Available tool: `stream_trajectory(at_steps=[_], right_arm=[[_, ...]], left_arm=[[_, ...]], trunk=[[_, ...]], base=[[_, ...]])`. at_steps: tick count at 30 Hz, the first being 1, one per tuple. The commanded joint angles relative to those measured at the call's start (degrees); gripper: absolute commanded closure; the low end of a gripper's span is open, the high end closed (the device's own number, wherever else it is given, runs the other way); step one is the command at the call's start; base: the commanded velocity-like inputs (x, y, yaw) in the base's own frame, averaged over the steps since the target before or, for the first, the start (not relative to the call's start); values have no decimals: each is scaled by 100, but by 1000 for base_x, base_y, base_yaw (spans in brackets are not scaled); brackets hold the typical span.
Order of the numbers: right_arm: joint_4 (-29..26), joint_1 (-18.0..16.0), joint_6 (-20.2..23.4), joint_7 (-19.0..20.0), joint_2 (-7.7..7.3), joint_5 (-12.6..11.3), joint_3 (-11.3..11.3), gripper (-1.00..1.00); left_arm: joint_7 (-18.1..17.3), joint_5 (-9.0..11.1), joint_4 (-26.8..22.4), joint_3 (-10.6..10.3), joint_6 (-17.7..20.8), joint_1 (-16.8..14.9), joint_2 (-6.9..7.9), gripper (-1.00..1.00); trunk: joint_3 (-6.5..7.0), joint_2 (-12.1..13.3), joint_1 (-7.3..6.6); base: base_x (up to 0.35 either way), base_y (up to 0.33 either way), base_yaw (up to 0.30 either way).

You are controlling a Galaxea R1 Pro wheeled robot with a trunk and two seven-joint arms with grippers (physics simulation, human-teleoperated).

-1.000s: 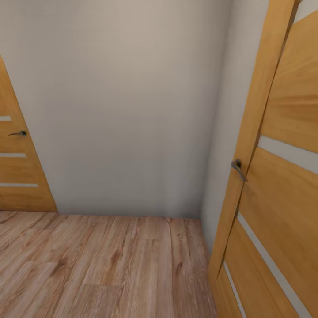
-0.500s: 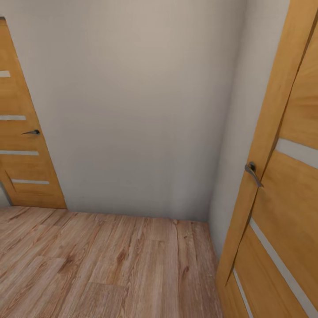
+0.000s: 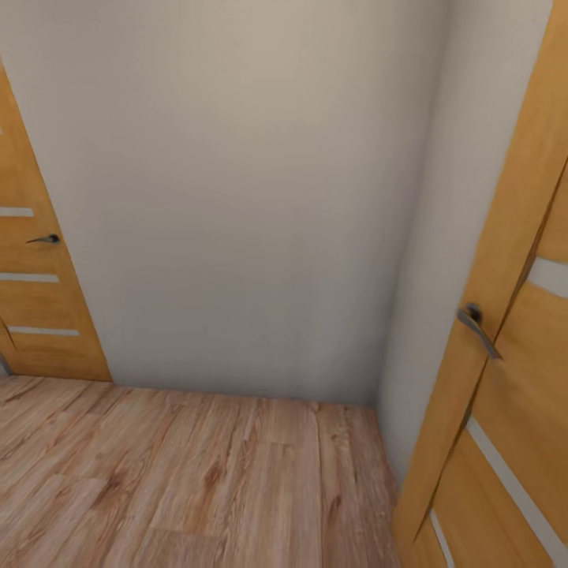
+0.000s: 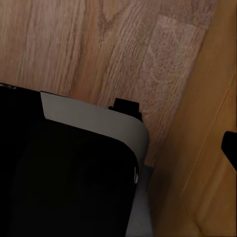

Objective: Move the two storage containers from the living room to the garage. In the garage, place one container on the floor and stack the other container on top of it (either order is fine).

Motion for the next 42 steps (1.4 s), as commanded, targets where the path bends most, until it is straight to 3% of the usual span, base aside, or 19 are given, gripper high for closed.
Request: stream_trajectory(at_steps=[1, 14, 42], right_arm=[[18, -7, -27, 33, 2, -58, 46, -100], [18, -7, -8, 33, 8, -55, 54, -100], [18, -7, -17, 33, 5, -54, 53, -100]], left_arm=[[-1, 33, 2, 2, -13, -1, -2, -100], [-1, 36, 6, 2, -13, -1, 0, -100], [-1, 37, 5, 2, -13, -1, 1, -100]], trunk=[[-5, -3, 3], [-5, -3, 3], [-5, -3, 3]], base=[[319, 0, 0], [320, 0, 33], [317, 0, 261]])
